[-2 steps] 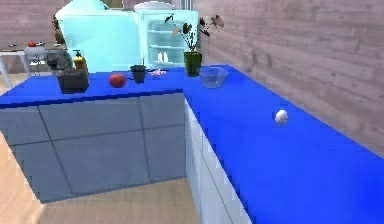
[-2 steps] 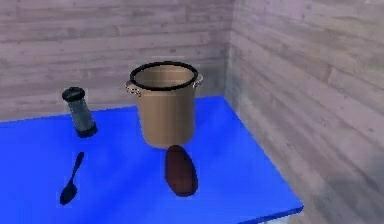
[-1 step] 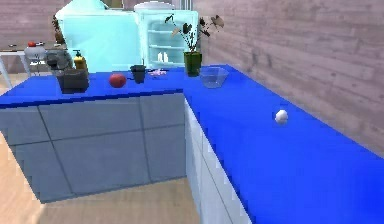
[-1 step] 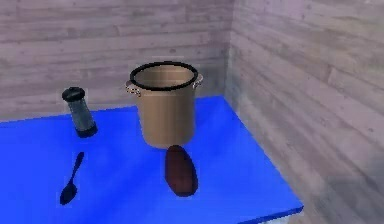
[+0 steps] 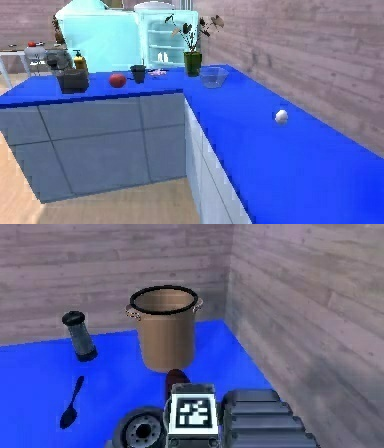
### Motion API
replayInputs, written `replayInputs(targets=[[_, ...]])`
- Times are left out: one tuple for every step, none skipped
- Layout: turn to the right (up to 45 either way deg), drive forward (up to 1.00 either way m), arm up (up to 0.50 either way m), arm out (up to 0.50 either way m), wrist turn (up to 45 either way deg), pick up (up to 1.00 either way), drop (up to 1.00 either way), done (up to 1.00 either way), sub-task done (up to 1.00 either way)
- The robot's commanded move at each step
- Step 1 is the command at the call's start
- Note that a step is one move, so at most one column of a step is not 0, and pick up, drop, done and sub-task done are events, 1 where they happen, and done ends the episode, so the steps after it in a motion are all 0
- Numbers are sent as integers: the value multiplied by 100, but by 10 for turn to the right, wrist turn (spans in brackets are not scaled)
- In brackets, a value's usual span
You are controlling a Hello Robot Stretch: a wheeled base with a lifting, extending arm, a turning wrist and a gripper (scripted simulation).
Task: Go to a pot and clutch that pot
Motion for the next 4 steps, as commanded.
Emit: replayInputs(targets=[[0, 0, 0, 22, 0, 0, 0, 0, 0], [0, 0, 0, 0, 450, 0, 0, 0, 0], [0, 0, 0, 0, 450, 0, 0, 0, 0], [0, 0, 0, 0, 450, 0, 0, 0, 0]])
